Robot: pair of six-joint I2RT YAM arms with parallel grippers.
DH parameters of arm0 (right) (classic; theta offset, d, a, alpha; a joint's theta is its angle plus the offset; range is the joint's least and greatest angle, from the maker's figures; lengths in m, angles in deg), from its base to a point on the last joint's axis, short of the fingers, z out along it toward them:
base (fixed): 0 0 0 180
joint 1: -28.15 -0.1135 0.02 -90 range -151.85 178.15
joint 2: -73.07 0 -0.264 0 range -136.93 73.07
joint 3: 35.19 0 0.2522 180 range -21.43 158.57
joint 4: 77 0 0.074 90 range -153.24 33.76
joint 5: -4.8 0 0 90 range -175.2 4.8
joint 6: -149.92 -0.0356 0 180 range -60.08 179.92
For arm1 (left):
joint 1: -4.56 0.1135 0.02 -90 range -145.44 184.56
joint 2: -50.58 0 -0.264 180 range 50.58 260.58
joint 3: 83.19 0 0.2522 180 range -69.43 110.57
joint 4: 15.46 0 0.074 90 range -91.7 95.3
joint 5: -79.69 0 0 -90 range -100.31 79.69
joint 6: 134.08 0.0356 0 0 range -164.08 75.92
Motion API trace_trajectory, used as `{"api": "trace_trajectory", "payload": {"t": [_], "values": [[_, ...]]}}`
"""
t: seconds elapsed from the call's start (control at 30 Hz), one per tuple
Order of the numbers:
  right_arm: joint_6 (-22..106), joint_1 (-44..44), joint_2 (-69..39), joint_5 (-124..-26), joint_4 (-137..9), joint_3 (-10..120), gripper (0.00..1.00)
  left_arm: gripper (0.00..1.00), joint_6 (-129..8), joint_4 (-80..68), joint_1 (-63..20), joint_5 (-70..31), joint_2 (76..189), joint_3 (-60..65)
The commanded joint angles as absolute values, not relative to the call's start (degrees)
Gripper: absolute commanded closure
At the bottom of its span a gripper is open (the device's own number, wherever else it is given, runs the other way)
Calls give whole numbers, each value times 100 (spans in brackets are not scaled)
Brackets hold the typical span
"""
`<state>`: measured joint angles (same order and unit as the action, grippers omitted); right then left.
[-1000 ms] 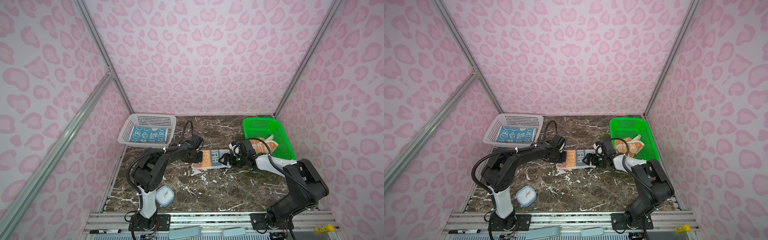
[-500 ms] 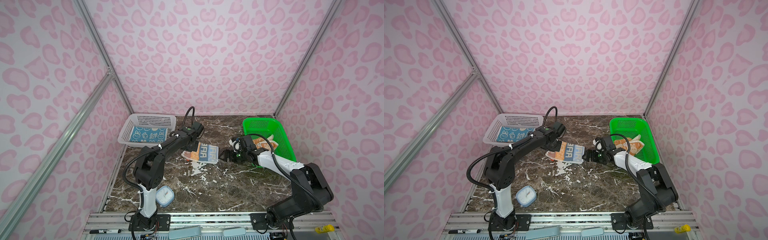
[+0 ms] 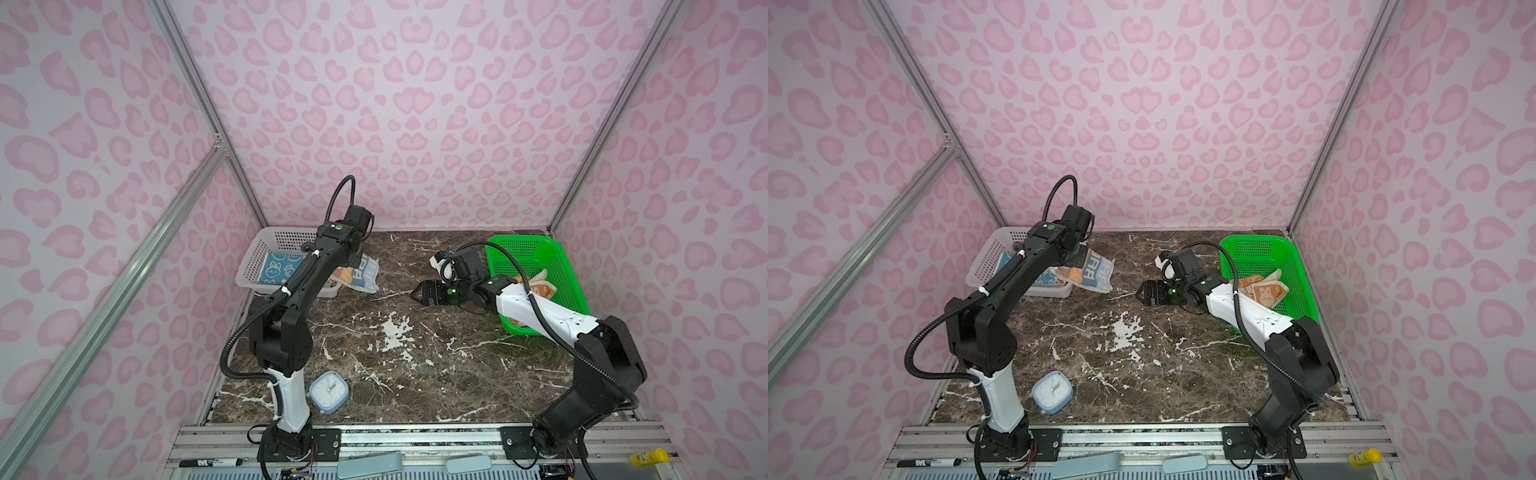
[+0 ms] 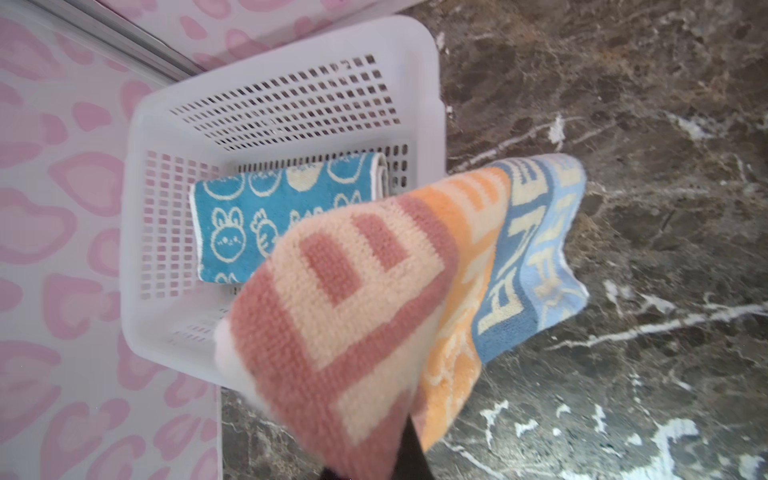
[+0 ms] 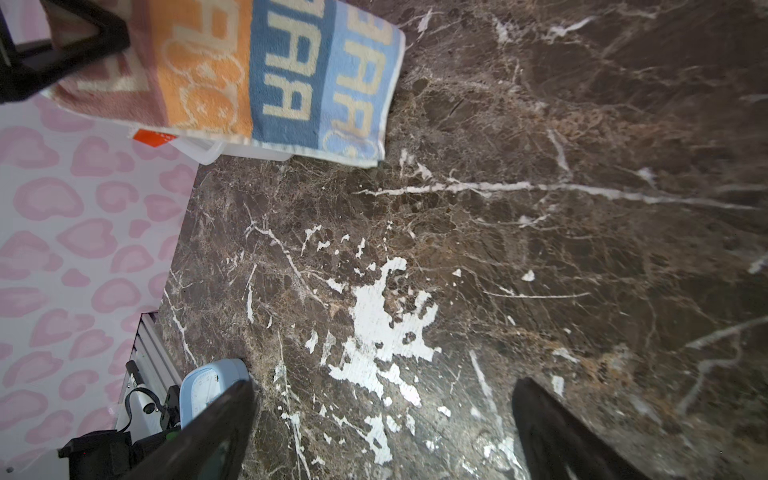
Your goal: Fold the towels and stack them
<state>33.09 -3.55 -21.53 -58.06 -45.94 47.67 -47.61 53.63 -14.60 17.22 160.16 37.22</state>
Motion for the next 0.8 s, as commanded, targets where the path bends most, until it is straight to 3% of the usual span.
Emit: {"api": "trace_trajectory", "payload": {"t": [0.0, 0.77], "values": [[3237, -491, -2369, -5866, -4510, 5024, 2, 96, -3929, 4980, -1253, 1834, 16052, 3814], [3292, -810, -3716, -5814, -3956, 6938, 2, 96, -2569, 2868, 274, 1637, 16448, 2825]]}}
